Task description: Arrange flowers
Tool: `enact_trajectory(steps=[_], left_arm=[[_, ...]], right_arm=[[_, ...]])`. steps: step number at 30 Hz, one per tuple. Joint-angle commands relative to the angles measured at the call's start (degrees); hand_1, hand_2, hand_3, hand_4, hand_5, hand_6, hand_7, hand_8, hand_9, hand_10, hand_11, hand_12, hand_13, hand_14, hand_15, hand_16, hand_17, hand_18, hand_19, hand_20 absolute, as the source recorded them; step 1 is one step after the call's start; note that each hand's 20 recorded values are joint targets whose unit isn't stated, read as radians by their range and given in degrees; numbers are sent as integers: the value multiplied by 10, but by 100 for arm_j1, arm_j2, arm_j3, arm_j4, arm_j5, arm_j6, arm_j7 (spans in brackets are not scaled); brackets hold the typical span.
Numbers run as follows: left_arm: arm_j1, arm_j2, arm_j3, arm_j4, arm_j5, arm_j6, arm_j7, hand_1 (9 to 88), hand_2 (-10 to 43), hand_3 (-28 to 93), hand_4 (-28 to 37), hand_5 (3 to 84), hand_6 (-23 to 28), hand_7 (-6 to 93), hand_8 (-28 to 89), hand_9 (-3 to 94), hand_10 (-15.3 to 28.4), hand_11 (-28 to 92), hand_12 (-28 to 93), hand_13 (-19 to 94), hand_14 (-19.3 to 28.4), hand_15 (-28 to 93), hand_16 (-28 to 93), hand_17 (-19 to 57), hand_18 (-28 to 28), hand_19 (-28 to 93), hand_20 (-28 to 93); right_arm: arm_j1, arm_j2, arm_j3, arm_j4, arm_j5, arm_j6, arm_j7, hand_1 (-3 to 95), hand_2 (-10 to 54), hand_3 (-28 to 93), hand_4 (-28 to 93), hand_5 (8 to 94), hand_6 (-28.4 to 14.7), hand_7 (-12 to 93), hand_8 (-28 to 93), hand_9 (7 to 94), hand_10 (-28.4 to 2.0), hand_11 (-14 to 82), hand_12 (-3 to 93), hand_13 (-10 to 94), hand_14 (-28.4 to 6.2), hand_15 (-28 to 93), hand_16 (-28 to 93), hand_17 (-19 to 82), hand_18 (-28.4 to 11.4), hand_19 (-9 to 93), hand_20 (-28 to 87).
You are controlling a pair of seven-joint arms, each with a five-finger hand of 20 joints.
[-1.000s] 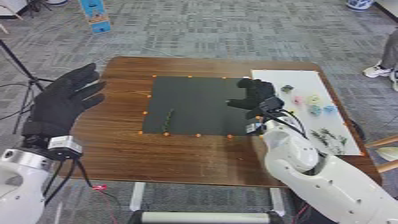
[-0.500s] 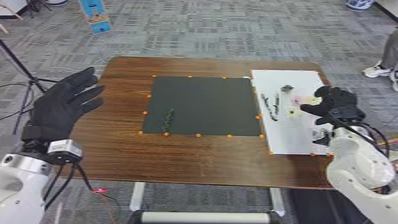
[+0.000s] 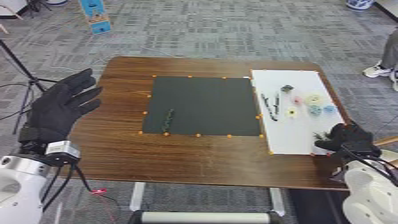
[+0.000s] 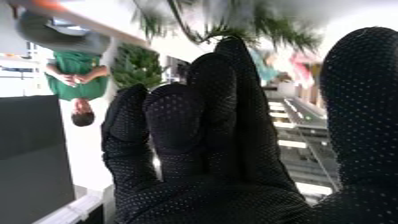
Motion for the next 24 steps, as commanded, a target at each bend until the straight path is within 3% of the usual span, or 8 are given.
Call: enact_trajectory(steps=[1,11,24], left_arm=[[138,-59,-85,-61,-6,-12,-44,214,-43,705,-283,275,30,206,-109,241,109,222,144,218,130,242,13,-114,221,411,67],[158,-63,-79,-68,-7,-23,-47,213,-43,707,-283,273,30,207,-108,238,109,222,144,216,130,243,13,-117,219,411,67],[194,-49,-123,-76,-9,-41,-45,215,-40,705,-283,271,30,208,-108,238,109,223,145,215,131,246,14,-118,220,413,68]], right_arm=[[-575,64,600,-182,-195,61,198,342,-95,650,-283,626,-16,232,-123,654,-127,563,419,622,-111,765,376,295,-213,811,473],[-802,67,927,-353,-372,452,279,314,-95,684,-283,609,-17,229,-121,641,-126,560,424,617,-111,763,384,293,-212,811,472],[-1643,-83,1661,-812,-361,-113,696,281,-95,731,-283,648,-4,287,-122,654,-127,561,422,624,-112,765,382,296,-215,814,472]])
